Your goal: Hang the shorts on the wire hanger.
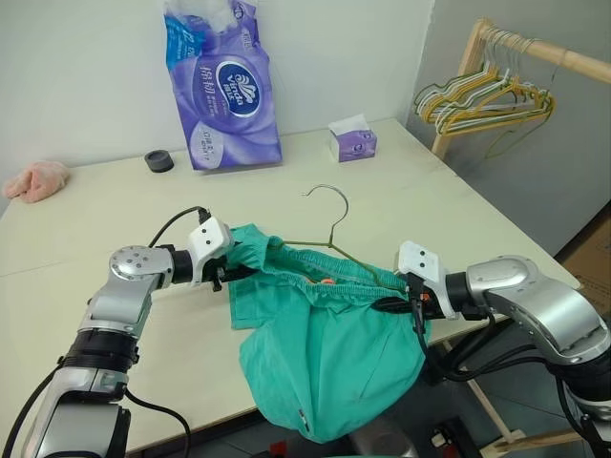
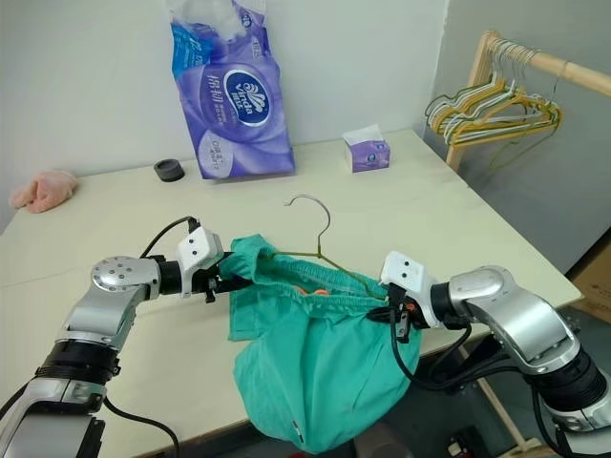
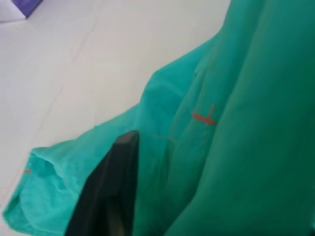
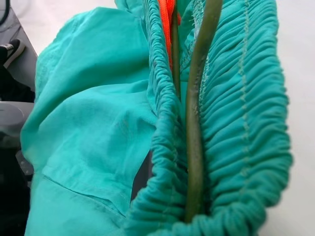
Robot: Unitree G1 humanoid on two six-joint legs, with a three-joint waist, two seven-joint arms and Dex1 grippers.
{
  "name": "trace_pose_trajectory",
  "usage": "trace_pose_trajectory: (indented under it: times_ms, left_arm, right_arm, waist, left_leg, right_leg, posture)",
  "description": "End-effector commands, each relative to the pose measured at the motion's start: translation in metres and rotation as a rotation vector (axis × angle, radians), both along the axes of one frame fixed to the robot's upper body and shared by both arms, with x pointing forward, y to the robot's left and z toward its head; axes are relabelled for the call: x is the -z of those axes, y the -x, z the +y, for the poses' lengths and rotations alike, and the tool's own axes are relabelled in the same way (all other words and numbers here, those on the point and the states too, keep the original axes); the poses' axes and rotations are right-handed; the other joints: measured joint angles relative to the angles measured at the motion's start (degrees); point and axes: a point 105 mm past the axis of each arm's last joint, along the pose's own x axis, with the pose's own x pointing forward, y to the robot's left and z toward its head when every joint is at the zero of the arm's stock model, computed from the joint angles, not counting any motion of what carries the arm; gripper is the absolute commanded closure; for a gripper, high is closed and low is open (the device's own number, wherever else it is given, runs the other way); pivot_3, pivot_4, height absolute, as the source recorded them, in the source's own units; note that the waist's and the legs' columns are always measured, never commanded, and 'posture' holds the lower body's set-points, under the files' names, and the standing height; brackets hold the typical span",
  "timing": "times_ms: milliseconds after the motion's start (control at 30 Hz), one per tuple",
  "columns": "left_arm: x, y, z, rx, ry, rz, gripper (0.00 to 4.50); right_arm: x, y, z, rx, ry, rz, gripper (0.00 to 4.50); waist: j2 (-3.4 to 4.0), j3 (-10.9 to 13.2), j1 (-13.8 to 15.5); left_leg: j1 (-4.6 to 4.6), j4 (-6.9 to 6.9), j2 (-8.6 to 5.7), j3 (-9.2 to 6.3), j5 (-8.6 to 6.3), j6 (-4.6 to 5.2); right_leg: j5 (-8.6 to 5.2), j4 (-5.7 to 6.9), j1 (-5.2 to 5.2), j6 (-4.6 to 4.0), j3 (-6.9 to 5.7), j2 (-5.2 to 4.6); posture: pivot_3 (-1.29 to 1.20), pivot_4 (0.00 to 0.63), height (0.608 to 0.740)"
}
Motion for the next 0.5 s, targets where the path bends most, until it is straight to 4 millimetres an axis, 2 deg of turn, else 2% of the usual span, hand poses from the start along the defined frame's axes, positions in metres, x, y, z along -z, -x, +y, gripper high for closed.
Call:
trace_pose_trajectory:
  times_ms: [33, 200, 333, 433, 500]
  left_arm:
    - [-0.016, -0.001, 0.012, -0.078, 0.059, -0.084, 1.62]
    - [-0.039, -0.004, 0.043, -0.25, 0.179, -0.135, 1.62]
    - [-0.054, -0.002, 0.059, -0.315, 0.232, -0.147, 1.62]
    - [-0.067, 0.007, 0.045, -0.245, 0.323, -0.089, 1.62]
    - [-0.069, 0.02, 0.023, -0.137, 0.341, -0.023, 1.62]
  right_arm:
    - [-0.011, -0.002, 0.002, 0.008, -0.032, -0.035, 4.5]
    - [-0.009, -0.004, 0.001, 0.065, -0.067, -0.001, 4.5]
    - [-0.007, -0.006, -0.002, 0.119, -0.092, 0.025, 4.5]
    - [-0.006, -0.01, -0.011, 0.204, -0.115, 0.043, 4.5]
    - [-0.006, -0.011, -0.019, 0.275, -0.133, 0.058, 4.5]
  waist:
    - [0.0, 0.0, 0.01]
    - [-0.02, -0.01, 0.32]
    - [-0.03, -0.01, 0.41]
    - [-0.03, -0.01, 0.45]
    - [-0.03, -0.01, 0.48]
  left_leg:
    - [0.0, 0.0, 0.0, -0.01, 0.0, 0.0]
    - [-0.02, 0.03, 0.0, -0.01, 0.0, 0.0]
    - [-0.02, 0.05, 0.0, 0.0, 0.0, 0.0]
    - [-0.02, 0.05, -0.01, 0.0, 0.0, 0.0]
    - [-0.04, 0.05, -0.01, 0.0, 0.0, 0.0]
  right_leg:
    - [0.0, 0.0, 0.0, 0.0, -0.01, 0.0]
    - [0.0, 0.01, 0.0, 0.0, -0.01, 0.0]
    - [0.0, 0.01, 0.01, 0.0, -0.01, -0.01]
    - [0.0, 0.01, 0.01, 0.0, -0.01, -0.01]
    - [0.0, 0.0, 0.02, 0.0, -0.01, -0.01]
  posture:
    - [-0.38, 0.034, 0.74]
    - [-0.38, 0.037, 0.74]
    - [-0.38, 0.04, 0.74]
    - [-0.39, 0.044, 0.74]
    - [-0.4, 0.051, 0.74]
